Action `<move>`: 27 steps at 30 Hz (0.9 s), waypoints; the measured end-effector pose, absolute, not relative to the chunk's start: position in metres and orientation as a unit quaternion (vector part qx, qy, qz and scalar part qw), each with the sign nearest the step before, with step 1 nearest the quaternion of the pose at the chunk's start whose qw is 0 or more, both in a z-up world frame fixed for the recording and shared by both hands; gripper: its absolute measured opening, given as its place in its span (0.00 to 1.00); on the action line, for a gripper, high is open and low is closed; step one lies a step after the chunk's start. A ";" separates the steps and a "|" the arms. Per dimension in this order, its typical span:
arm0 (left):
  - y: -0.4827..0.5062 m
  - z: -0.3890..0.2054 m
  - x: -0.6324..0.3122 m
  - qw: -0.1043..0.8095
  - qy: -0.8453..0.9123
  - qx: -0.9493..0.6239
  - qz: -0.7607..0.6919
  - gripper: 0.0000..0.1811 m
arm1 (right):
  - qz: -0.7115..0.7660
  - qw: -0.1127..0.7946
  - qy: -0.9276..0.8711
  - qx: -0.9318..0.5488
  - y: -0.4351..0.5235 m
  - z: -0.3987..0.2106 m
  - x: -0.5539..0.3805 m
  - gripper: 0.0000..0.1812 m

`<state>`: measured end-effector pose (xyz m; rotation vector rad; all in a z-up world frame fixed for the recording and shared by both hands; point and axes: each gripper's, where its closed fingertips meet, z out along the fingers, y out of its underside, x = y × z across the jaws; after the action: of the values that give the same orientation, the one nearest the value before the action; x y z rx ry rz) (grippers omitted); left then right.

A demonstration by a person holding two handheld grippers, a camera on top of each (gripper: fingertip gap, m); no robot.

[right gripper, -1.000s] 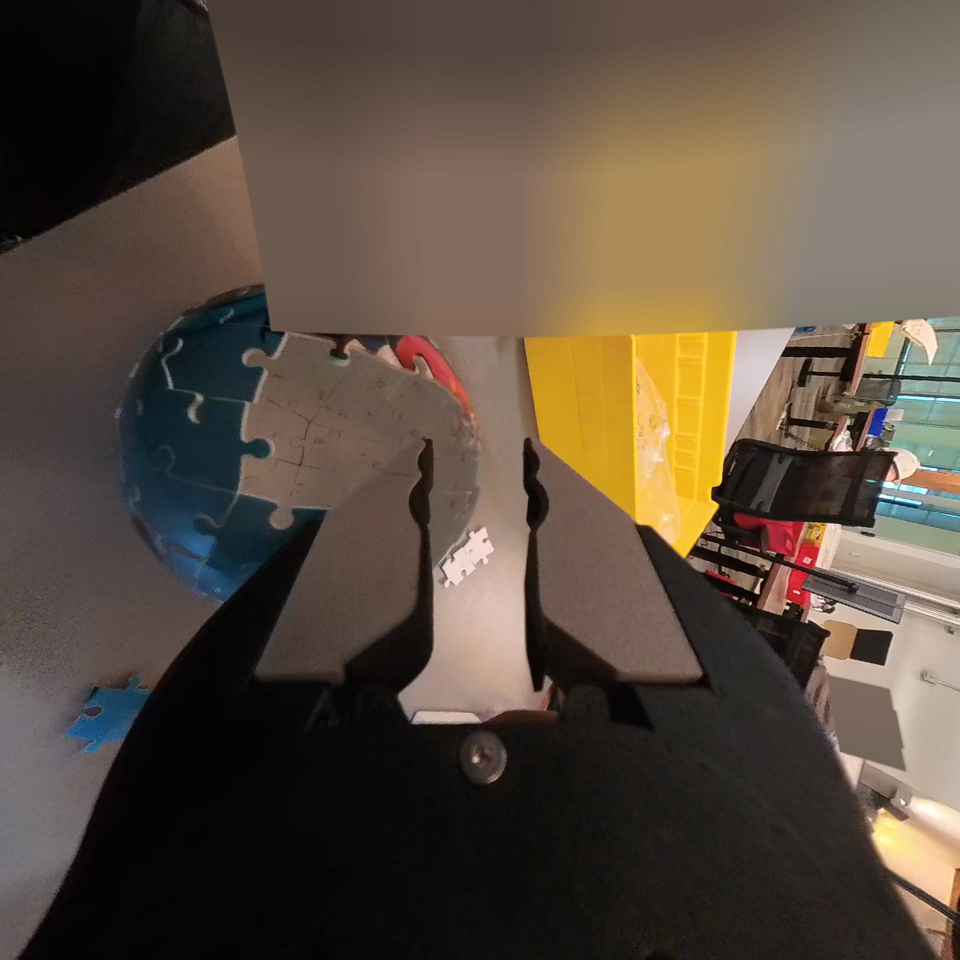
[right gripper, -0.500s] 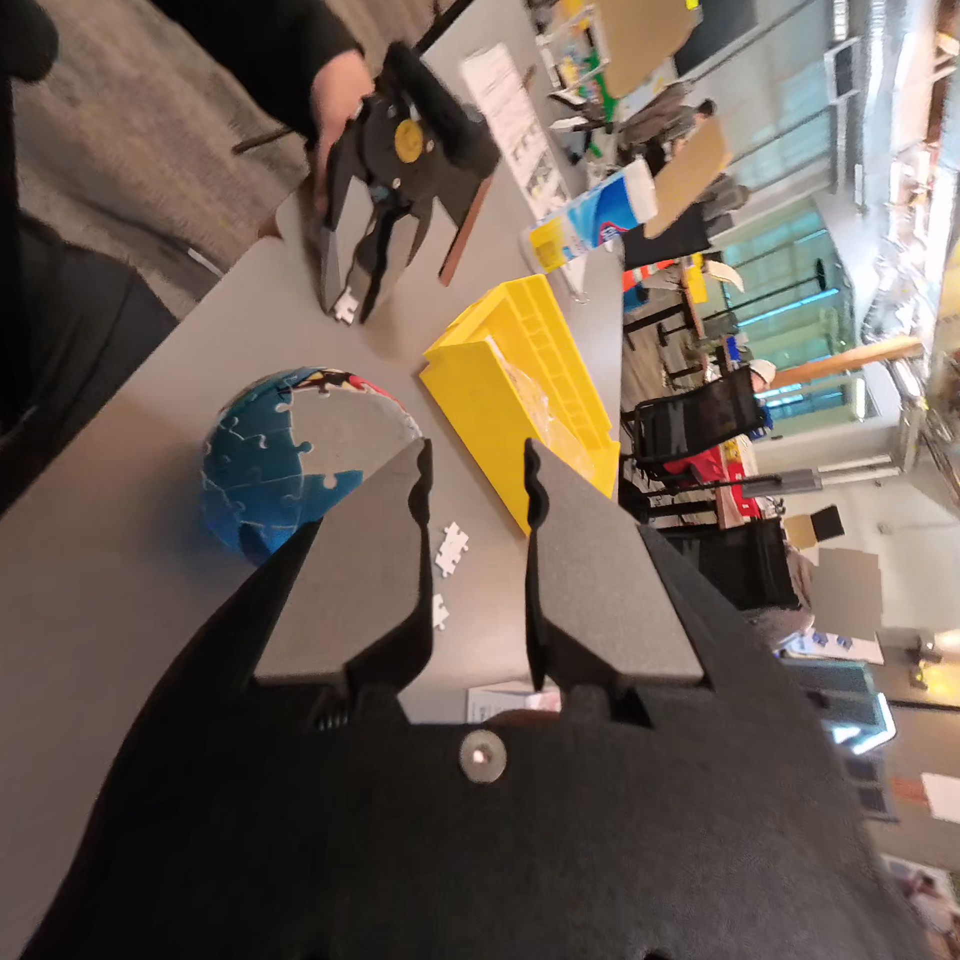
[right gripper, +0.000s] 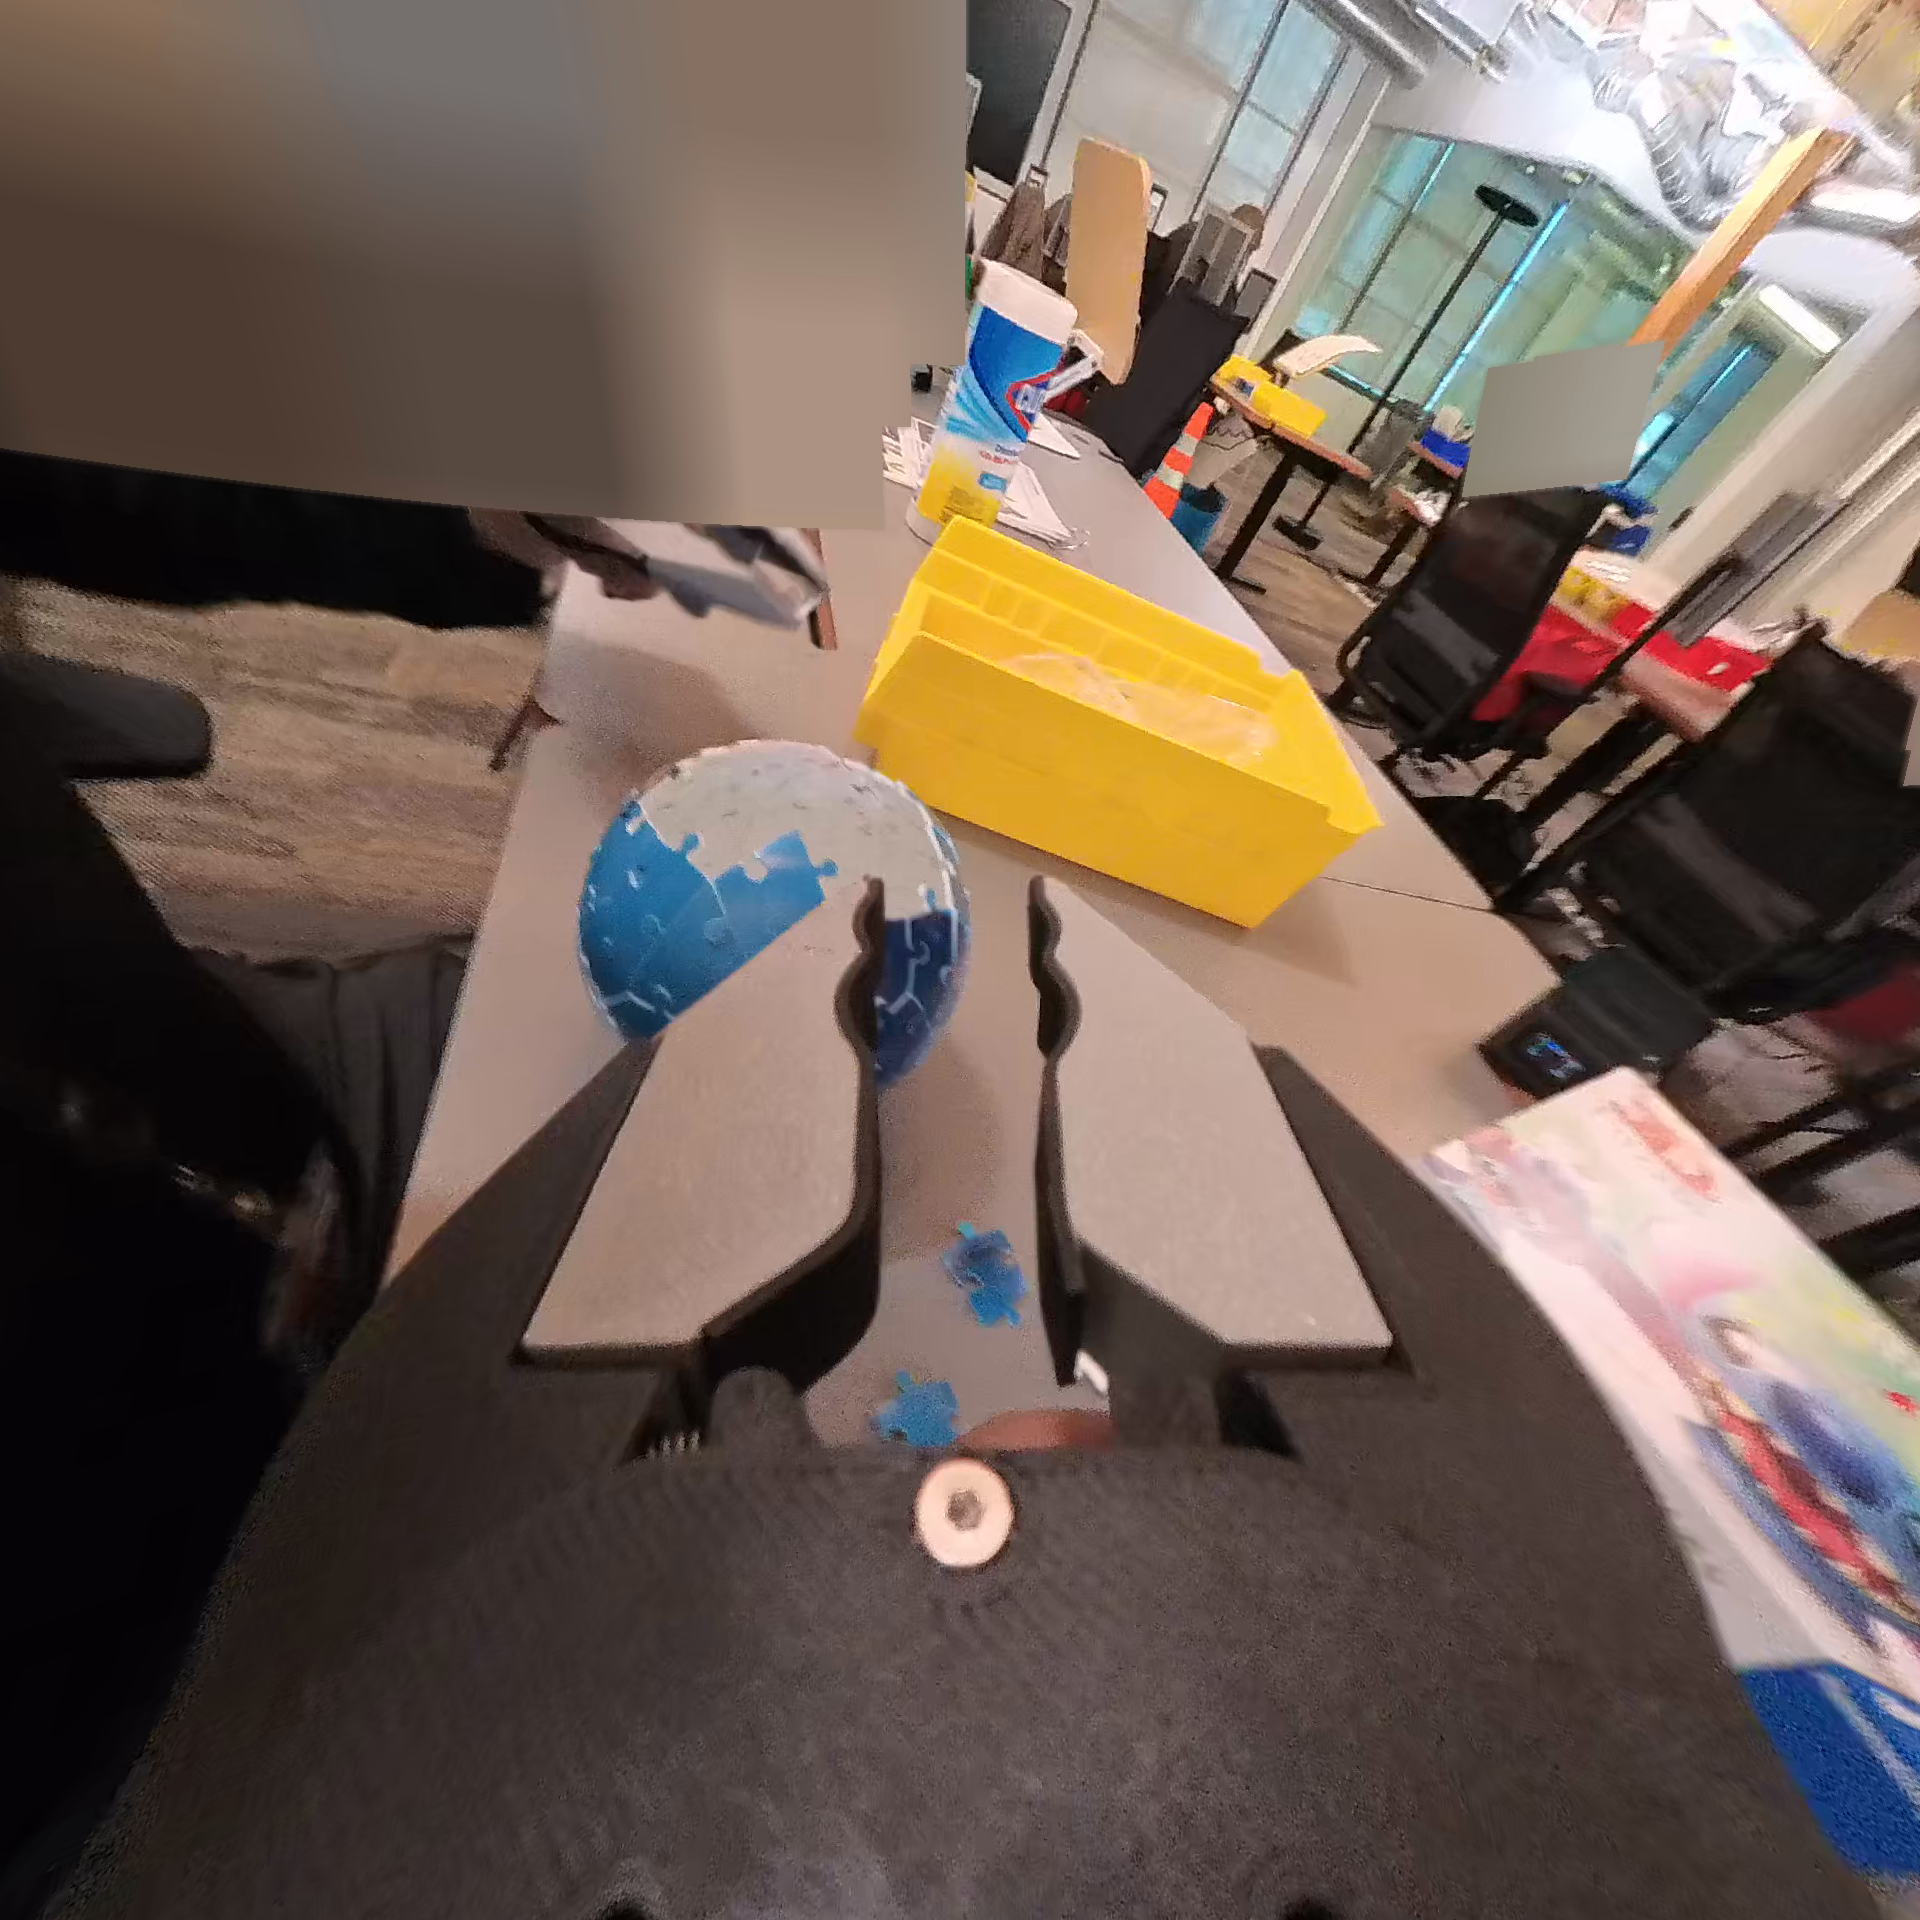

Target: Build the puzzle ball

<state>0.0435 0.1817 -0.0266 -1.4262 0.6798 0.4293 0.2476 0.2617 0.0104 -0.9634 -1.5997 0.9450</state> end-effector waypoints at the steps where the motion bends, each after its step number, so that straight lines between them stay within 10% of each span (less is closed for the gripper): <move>1: 0.180 -0.003 0.056 0.709 0.320 -0.583 0.234 0.08 | 0.407 0.491 -0.656 -0.404 0.257 0.013 0.242 0.12; 27: 0.215 0.041 0.184 0.699 0.504 -0.448 0.238 0.07 | 0.575 0.300 -0.612 -0.453 0.201 0.034 0.155 0.00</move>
<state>0.1836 0.2152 0.0407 -0.9992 1.1240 0.5301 0.1554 0.2007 0.0342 -1.2022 -1.6259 1.5257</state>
